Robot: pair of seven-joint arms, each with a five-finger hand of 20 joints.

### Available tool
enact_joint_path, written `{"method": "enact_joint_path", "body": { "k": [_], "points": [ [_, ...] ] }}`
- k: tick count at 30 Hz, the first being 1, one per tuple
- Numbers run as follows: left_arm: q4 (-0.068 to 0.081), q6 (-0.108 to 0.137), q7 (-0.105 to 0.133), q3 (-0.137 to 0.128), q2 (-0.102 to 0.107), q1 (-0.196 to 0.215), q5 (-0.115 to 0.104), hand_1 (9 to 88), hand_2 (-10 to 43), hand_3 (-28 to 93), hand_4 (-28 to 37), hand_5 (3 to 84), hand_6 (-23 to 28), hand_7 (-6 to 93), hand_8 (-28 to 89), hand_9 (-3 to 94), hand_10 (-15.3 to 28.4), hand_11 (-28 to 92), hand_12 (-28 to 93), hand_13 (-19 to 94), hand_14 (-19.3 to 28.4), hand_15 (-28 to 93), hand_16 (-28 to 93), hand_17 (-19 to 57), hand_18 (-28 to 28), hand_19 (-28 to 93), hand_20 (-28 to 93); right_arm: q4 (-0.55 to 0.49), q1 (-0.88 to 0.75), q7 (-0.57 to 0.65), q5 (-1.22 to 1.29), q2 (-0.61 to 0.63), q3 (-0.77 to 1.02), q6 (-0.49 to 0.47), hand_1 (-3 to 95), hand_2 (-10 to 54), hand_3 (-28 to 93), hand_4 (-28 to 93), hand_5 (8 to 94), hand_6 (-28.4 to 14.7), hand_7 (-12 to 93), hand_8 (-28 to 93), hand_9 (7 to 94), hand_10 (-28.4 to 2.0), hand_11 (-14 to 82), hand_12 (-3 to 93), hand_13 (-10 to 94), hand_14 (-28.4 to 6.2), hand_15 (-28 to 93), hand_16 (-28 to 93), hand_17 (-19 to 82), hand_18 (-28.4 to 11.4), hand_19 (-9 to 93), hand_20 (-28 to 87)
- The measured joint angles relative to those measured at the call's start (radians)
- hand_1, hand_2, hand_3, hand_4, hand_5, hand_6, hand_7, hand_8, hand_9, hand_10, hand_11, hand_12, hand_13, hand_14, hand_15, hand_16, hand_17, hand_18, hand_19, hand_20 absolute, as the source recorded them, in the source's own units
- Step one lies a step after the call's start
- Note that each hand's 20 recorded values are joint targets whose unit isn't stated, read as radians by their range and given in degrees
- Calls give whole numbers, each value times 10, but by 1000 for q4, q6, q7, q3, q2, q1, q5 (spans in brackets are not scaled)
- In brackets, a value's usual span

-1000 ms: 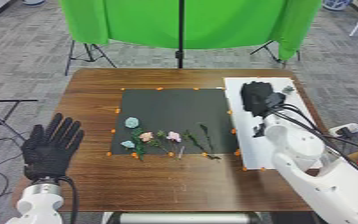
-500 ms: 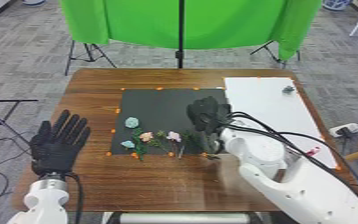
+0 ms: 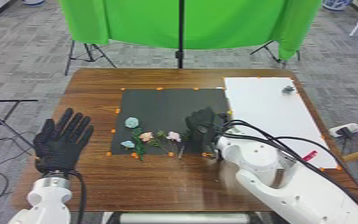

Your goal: Arrange flowers

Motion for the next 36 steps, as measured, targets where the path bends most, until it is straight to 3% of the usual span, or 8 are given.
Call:
{"method": "enact_joint_path", "body": {
  "k": [6,13,16,20,25,30,36],
  "points": [
    [0,1,-4,2,0,0,4,276,88,800,-283,361,82,112,-101,332,157,195,86,252,165,364,-79,-97,149,371,117,-19,-30,13,13,1,32,-4,512,-95,782,-283,617,-26,185,-142,658,-151,290,207,592,-124,641,320,329,-235,883,412],
    [0,8,-3,2,0,0,5,276,87,801,-283,350,82,122,-108,324,155,195,87,252,165,363,-80,-98,150,371,117,-60,-69,49,61,10,93,-7,447,-95,823,-283,587,-40,156,-132,618,-168,279,187,547,-154,686,229,316,-243,886,405],
    [0,7,-3,2,0,0,5,276,87,800,-283,363,87,118,-108,329,157,197,88,253,166,362,-80,-97,150,370,116,-68,-89,81,60,11,131,10,428,-95,833,-283,549,-50,144,-124,557,-185,206,164,494,-157,577,152,293,-238,839,363],
    [0,5,-2,2,0,0,7,276,85,800,-283,352,83,116,-106,328,158,195,87,253,166,361,-79,-97,150,371,116,-46,-105,175,65,3,201,95,414,-95,853,-283,479,-31,146,-135,431,-177,111,134,340,-187,320,116,211,-248,649,243],
    [-1,5,5,1,1,2,8,276,84,801,-283,353,84,117,-106,328,158,192,88,254,166,361,-79,-97,150,370,116,58,-93,223,106,-16,345,147,408,-95,865,-283,449,-29,149,-135,373,-170,95,122,264,-191,209,123,155,-227,554,188],
    [-1,3,10,1,1,3,10,276,85,799,-283,354,84,115,-106,330,158,193,89,254,166,359,-78,-97,150,369,116,243,-7,232,102,-16,381,200,421,-95,880,-283,419,-25,156,-141,342,-160,88,111,239,-186,155,130,143,-217,506,152],
    [1,-2,13,8,1,0,13,276,84,797,-283,350,83,115,-105,326,157,190,89,253,166,358,-77,-98,151,369,116,455,128,292,147,-50,372,123,452,-95,891,-283,402,-16,161,-146,336,-151,89,105,247,-181,137,137,159,-229,484,134]
  ]
}}
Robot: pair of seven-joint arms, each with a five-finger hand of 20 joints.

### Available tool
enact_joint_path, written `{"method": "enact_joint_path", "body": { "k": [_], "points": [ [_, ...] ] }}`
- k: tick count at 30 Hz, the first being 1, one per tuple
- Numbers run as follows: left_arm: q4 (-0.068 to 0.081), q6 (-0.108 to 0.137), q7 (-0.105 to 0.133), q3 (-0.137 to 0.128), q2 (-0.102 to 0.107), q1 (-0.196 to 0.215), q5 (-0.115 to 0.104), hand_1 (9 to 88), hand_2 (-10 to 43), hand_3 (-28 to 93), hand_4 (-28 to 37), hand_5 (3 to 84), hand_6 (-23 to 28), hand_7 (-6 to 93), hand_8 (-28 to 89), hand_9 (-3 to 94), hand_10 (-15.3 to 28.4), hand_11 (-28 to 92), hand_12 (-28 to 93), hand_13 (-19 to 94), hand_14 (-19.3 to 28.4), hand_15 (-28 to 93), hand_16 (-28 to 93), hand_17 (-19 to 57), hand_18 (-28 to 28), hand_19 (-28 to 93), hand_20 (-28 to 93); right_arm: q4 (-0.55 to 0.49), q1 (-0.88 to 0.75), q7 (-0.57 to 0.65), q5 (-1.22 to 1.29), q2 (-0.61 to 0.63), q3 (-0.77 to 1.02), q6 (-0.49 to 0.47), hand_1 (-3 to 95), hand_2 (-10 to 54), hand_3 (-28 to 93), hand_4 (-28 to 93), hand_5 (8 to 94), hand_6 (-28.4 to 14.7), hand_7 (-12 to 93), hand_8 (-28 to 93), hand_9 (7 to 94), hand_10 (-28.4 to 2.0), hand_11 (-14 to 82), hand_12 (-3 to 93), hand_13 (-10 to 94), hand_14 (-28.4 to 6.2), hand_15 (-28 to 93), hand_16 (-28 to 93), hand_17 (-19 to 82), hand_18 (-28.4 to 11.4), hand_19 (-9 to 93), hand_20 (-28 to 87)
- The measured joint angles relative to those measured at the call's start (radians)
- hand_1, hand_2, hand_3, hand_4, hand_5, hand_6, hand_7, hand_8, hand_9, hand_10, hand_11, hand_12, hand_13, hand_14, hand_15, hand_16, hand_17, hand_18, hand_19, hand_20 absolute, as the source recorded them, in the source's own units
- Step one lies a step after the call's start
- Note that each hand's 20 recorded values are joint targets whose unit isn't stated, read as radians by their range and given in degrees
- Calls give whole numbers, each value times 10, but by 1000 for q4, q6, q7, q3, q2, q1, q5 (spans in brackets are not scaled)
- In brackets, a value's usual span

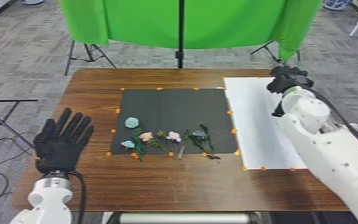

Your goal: Arrange flowers

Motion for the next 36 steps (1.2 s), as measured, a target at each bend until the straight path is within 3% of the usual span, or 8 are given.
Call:
{"method": "enact_joint_path", "body": {
  "k": [9,15,18,22,24,27,30,36],
  "points": [
    [5,-2,5,12,0,-5,1,278,85,795,-283,360,87,114,-104,328,157,190,91,253,165,357,-76,-98,151,368,115,204,135,50,20,-53,-39,-45,466,-95,875,-283,371,-25,155,-146,310,-147,84,95,270,-174,127,139,178,-226,459,119],
    [12,-12,7,23,2,-15,3,280,87,793,-283,374,91,110,-102,332,159,191,90,253,165,356,-76,-97,150,368,115,271,200,74,113,-76,-27,-242,473,-95,863,-283,355,-27,144,-141,291,-153,82,88,283,-179,119,143,220,-240,417,115],
    [15,-16,4,26,2,-20,3,280,89,791,-283,375,92,110,-101,333,160,191,90,253,165,356,-76,-97,150,368,115,304,224,91,134,-91,-27,-281,491,-95,846,-283,405,-24,161,-146,366,-155,104,104,372,-153,216,143,239,-221,548,164],
    [19,-20,2,27,2,-29,3,280,89,792,-283,378,94,109,-101,337,160,193,91,253,166,358,-76,-97,149,368,115,308,226,101,127,-94,-34,-243,525,-95,821,-283,541,-18,205,-160,551,-153,220,154,549,-107,427,146,294,-198,718,212],
    [20,-21,1,27,1,-33,3,279,89,792,-283,380,94,110,-101,337,160,193,91,253,166,359,-76,-97,149,369,115,301,215,99,110,-93,-36,-195,580,-95,712,-283,598,-12,245,-174,602,-142,304,180,592,-73,449,250,315,-195,761,229],
    [20,-23,-2,27,1,-36,3,280,90,791,-283,382,95,109,-100,337,160,194,90,253,166,359,-77,-97,149,369,115,285,185,95,76,-90,-37,-103,625,-95,638,-283,637,-7,333,-130,672,-115,275,336,628,-63,490,310,329,-201,802,264],
    [21,-26,-4,27,1,-38,4,279,90,792,-283,385,96,108,-100,338,160,195,90,253,166,359,-77,-97,149,369,115,268,150,89,49,-84,-38,-39,633,-95,628,-283,654,-12,431,-91,702,-111,293,392,656,-61,514,333,340,-209,828,292],
    [21,-31,-12,27,0,-40,5,280,91,791,-283,386,95,108,-100,339,161,196,89,252,166,358,-77,-98,149,370,115,197,79,65,46,-55,-38,37,615,-95,663,-283,646,-8,416,-96,714,-111,273,388,656,-60,512,334,342,-210,829,296]
  ]
}}
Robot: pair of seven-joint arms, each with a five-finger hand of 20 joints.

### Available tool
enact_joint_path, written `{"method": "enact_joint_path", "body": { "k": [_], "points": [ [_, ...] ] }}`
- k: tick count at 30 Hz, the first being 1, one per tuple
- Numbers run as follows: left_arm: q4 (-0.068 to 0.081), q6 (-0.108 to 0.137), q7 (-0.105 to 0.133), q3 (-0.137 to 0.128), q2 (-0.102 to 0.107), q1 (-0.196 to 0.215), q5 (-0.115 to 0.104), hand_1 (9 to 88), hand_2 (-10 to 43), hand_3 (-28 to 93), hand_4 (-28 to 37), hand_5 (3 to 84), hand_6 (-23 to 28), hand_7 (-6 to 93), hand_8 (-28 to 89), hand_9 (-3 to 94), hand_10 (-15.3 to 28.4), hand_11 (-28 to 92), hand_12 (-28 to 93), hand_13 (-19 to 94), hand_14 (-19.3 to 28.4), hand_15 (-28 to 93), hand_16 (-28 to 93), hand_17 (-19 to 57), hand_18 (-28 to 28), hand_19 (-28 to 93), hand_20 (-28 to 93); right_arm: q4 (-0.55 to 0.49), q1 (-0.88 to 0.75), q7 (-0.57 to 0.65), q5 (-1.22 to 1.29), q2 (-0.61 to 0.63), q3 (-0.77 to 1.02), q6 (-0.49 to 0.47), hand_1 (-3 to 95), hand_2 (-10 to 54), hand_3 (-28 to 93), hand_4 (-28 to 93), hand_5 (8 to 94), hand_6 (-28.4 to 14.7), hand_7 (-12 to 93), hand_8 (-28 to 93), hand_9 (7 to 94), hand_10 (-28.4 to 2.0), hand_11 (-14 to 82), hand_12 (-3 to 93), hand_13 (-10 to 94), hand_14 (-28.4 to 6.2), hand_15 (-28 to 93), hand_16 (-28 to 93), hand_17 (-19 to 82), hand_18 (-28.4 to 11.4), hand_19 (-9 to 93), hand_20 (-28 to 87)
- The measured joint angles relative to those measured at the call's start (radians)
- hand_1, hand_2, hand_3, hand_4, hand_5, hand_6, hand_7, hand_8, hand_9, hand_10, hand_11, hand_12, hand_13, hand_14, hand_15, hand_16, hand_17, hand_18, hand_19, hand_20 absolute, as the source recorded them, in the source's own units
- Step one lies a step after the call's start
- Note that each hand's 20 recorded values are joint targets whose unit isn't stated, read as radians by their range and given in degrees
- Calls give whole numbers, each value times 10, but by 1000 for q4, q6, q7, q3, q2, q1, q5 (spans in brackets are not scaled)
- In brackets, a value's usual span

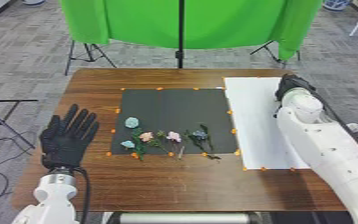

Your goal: Arrange flowers

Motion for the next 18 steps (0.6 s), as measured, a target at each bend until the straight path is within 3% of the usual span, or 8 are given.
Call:
{"method": "enact_joint_path", "body": {
  "k": [7,13,18],
  "points": [
    [1,-7,-6,-6,0,-1,2,279,92,792,-283,387,95,106,-99,339,161,195,89,252,166,359,-77,-99,149,370,115,-249,-139,-48,68,85,45,94,602,-95,681,-283,641,-13,390,-98,710,-113,236,388,641,-64,502,327,327,-208,819,292],
    [1,-8,-7,-25,0,2,2,279,92,791,-283,387,95,107,-99,340,161,195,89,253,165,358,-77,-98,149,370,114,-547,-328,-148,103,181,196,74,594,-95,686,-283,636,-12,354,-99,700,-113,211,380,629,-65,487,320,321,-206,818,293],
    [1,-8,-8,-34,1,5,3,279,92,791,-283,388,95,107,-99,340,162,194,90,253,166,360,-77,-98,150,370,114,-714,-455,-165,103,224,250,36,592,-95,689,-283,636,-12,338,-99,691,-116,218,370,626,-66,482,321,317,-206,816,293]
  ]
}}
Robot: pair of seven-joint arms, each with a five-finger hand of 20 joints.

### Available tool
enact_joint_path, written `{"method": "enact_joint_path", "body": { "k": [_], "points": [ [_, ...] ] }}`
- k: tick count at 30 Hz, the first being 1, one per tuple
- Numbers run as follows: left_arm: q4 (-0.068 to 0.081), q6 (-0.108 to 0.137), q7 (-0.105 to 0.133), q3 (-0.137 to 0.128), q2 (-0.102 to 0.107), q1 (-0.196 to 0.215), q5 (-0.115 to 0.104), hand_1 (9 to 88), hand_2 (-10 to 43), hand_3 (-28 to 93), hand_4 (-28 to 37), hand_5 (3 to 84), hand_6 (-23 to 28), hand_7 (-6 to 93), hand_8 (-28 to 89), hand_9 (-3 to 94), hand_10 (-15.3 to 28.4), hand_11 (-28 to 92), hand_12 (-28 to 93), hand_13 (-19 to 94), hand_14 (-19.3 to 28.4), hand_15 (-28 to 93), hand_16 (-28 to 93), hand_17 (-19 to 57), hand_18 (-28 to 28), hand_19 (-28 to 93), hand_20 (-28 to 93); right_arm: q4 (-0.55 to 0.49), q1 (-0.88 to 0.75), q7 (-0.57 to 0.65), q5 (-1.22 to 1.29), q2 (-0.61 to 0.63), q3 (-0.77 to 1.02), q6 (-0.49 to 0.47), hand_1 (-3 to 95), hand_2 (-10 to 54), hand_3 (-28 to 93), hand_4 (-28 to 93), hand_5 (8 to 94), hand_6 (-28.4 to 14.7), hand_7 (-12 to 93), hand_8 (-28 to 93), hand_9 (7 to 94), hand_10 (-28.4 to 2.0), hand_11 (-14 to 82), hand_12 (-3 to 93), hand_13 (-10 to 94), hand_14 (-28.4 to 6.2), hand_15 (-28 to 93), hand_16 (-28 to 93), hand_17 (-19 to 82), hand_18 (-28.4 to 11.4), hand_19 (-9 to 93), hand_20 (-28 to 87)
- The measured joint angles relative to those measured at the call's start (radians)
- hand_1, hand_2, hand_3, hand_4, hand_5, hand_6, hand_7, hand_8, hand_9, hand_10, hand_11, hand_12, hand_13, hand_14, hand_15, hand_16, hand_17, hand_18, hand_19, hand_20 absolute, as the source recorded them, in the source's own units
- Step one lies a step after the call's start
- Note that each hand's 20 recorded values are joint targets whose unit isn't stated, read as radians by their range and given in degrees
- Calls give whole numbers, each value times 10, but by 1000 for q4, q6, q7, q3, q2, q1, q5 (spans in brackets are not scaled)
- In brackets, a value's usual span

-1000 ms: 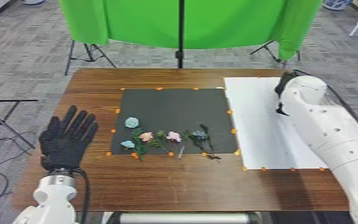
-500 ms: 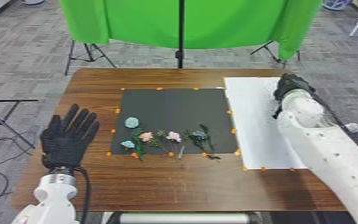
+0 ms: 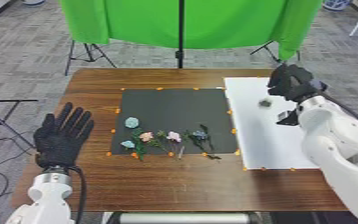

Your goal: Arrange flowers

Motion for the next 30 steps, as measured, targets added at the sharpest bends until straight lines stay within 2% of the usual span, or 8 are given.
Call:
{"method": "enact_joint_path", "body": {
  "k": [5,7,10,15,18,22,26,30],
  "points": [
    [0,0,-3,-1,0,0,1,280,92,791,-283,388,95,107,-99,340,162,193,90,254,166,361,-77,-98,149,371,114,-74,-98,-29,-16,-34,-9,-1,589,-95,690,-283,635,-12,334,-99,684,-119,228,360,624,-65,480,322,317,-206,816,294],
    [0,0,-4,-2,0,0,2,280,92,791,-283,388,95,107,-99,340,162,192,90,254,166,361,-77,-98,149,371,114,-75,-118,-45,-31,-51,-36,-3,574,-95,708,-283,632,-11,321,-127,653,-131,279,302,610,-69,481,312,317,-207,817,294],
    [1,0,-5,-1,0,-3,2,279,92,792,-283,387,95,107,-99,340,162,193,90,253,165,360,-78,-98,149,371,114,-61,-123,-49,-62,-67,-94,-6,500,-95,819,-283,592,-19,290,-189,573,-157,335,196,541,-109,519,195,304,-210,828,285],
    [4,0,-10,3,-1,-6,4,279,92,792,-283,387,95,106,-99,339,160,193,90,253,166,358,-78,-98,149,370,114,-24,-125,2,-95,-90,-110,30,463,-95,861,-283,530,-30,270,-189,475,-173,248,159,416,-139,513,117,280,-211,846,279],
    [4,1,-8,2,-1,-3,4,279,92,793,-283,388,94,107,-99,339,159,194,91,255,165,360,-77,-98,150,370,114,-23,-144,41,-115,-94,-68,93,453,-95,863,-283,517,-27,230,-176,436,-161,139,144,370,-151,378,106,254,-212,812,258],
    [2,3,4,2,-1,7,3,280,92,792,-283,388,94,109,-99,340,159,194,90,256,165,359,-78,-97,150,369,114,-23,-164,42,-143,-93,10,78,450,-95,849,-283,488,-30,197,-160,417,-159,122,140,350,-156,314,117,236,-215,785,246],
    [0,3,11,2,-2,16,3,280,92,793,-283,389,94,110,-100,341,160,195,90,256,165,360,-77,-97,150,369,114,-20,-151,66,-103,-90,40,-106,513,-95,714,-283,484,-32,189,-151,434,-160,136,141,398,-149,338,131,244,-220,792,252],
    [0,3,10,2,-2,16,3,280,93,792,-283,390,94,110,-100,342,160,195,90,256,166,359,-78,-97,149,369,115,5,-126,77,-43,-90,18,-203,728,-95,276,-283,512,-26,177,-137,480,-145,139,157,460,-124,362,150,252,-206,794,289]
  ]
}}
